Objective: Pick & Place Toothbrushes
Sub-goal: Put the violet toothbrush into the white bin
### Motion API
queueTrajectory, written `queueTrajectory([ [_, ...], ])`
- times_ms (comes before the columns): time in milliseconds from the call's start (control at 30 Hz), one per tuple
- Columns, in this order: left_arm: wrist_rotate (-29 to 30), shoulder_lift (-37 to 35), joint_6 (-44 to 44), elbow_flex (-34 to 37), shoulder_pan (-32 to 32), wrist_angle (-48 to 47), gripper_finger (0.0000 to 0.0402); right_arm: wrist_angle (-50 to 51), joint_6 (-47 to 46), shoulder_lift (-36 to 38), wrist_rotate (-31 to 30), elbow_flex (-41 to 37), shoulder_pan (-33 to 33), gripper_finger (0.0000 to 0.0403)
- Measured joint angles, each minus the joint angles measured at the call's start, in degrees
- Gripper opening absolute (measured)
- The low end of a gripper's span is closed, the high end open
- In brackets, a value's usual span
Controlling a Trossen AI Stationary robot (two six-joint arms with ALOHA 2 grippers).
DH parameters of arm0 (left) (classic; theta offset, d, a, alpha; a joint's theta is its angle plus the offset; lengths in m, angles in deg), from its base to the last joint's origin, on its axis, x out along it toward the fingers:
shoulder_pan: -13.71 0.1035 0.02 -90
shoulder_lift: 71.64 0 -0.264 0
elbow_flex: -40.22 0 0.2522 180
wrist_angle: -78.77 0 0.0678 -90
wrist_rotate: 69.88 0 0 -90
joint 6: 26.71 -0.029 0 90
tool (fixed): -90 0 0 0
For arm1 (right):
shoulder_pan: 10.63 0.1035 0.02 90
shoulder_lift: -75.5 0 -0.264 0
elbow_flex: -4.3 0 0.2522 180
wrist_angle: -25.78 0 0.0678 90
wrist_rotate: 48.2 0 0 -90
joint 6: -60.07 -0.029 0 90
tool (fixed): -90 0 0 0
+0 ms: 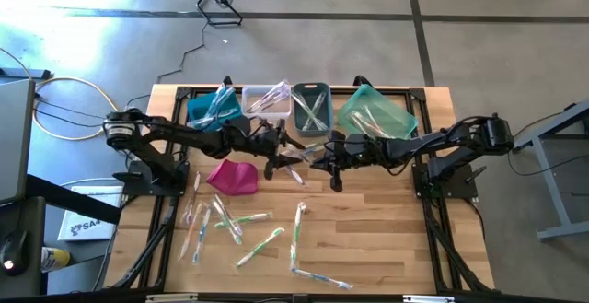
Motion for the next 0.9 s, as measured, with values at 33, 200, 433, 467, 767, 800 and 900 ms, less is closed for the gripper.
queueTrajectory([
  [33, -0.1, 0.0, 0.2, 0.0, 0.0, 0.0, 0.0193, 0.3, 0.0, 0.0, -0.1, 0.0, 0.0, 0.0013],
  [200, -0.3, 0.0, 0.4, 0.0, 0.0, 0.1, 0.0193, 0.4, 0.0, 0.0, -0.4, 0.0, 0.0, 0.0013],
  [433, -0.1, 0.0, 0.4, -0.1, 0.0, -0.2, 0.0148, 0.8, 0.0, 0.0, -1.1, 0.0, 0.0, 0.0013],
  [467, -0.1, 0.0, 0.4, -0.1, 0.0, -0.2, 0.0137, 0.7, 0.0, 0.0, -1.2, 0.0, 0.0, 0.0013],
  [767, 0.1, 0.0, 0.4, -0.1, 0.0, -0.3, 0.0053, 0.7, 0.0, 0.0, -1.0, 0.0, 0.0, 0.0013],
  [800, 0.2, 0.0, 0.4, -0.1, 0.0, -0.3, 0.0045, 0.7, 0.0, 0.0, -1.0, 0.0, 0.0, 0.0013],
  [900, 0.3, 0.0, 0.4, -0.1, 0.1, -0.3, 0.0024, 0.6, 0.0, -0.1, -0.9, 0.0, 0.0, 0.0015],
])
